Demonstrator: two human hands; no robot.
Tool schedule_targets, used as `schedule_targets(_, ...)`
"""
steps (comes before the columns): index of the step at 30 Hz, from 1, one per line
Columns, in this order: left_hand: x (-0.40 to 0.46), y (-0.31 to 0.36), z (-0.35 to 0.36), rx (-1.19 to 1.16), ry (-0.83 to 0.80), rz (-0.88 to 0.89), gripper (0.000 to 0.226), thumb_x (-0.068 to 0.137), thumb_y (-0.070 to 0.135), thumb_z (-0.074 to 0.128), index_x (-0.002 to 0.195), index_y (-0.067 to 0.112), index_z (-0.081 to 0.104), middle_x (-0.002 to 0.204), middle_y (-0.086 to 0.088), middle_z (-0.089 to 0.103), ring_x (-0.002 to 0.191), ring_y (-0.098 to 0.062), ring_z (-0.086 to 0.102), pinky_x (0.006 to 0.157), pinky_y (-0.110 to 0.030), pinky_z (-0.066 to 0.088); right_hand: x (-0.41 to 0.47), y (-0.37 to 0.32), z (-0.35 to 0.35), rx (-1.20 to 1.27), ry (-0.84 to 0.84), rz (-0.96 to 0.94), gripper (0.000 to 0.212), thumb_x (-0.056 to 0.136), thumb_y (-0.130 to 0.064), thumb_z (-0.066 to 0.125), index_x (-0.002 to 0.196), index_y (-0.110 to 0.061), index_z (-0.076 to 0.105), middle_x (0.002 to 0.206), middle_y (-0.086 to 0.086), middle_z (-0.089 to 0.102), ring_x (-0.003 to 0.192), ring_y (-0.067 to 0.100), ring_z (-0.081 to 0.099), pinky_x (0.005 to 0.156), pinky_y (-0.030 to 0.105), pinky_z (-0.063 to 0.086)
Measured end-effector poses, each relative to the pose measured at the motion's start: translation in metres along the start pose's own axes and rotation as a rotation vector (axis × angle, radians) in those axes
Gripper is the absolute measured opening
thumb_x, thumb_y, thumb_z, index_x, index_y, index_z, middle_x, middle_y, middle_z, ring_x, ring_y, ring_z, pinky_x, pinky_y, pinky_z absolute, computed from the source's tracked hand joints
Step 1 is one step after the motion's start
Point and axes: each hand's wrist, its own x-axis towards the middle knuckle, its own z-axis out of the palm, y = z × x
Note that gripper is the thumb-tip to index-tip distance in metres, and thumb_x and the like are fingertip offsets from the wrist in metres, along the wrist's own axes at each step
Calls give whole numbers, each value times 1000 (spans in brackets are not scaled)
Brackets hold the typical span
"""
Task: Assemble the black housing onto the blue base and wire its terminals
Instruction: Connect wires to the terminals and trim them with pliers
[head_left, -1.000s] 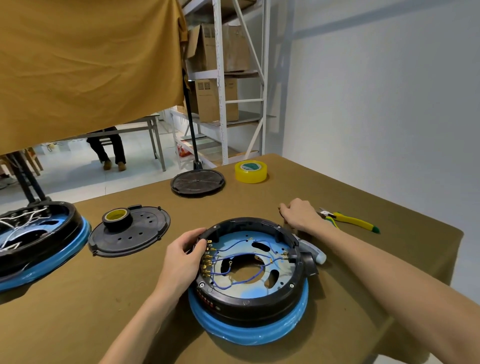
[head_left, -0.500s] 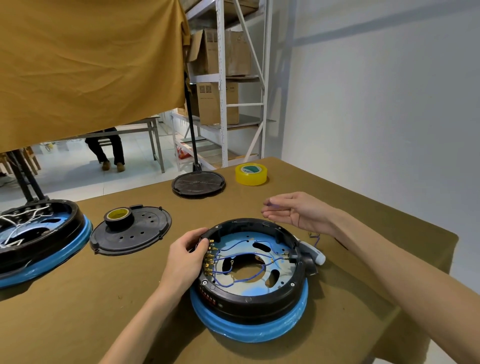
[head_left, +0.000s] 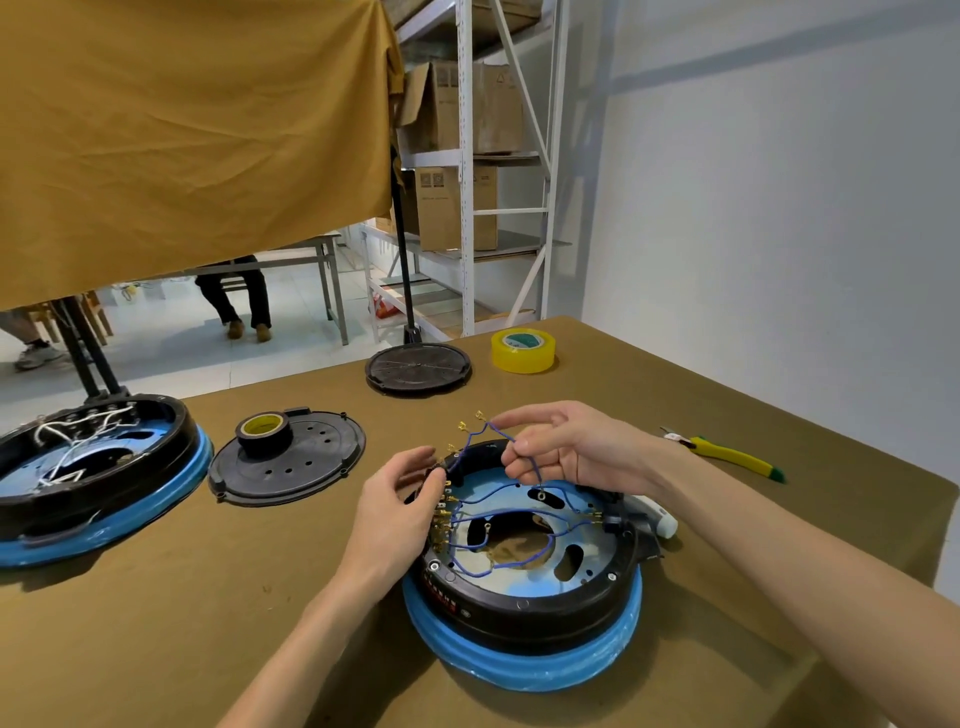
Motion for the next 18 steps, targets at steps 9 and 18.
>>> schedule_targets(9,7,16,-13,-121,-30,117,27,104,12,55,107,27,77,94,11,78,97,-3,70,79,-6,47,-2,0,0,2,2,-36,42,88,0,71,130,-4,64,104,21,74,88,27,75,76,31,61)
schedule_targets(18,3,15,-6,-114,-62,84,18,102,20,62,113,27,74,98,9,79,100,-6,72,90,-28,56,2,-5,-19,-93,134,-84,26,92,-3,71,117,-9,75,108,19,76,76,19,70,70,27,59)
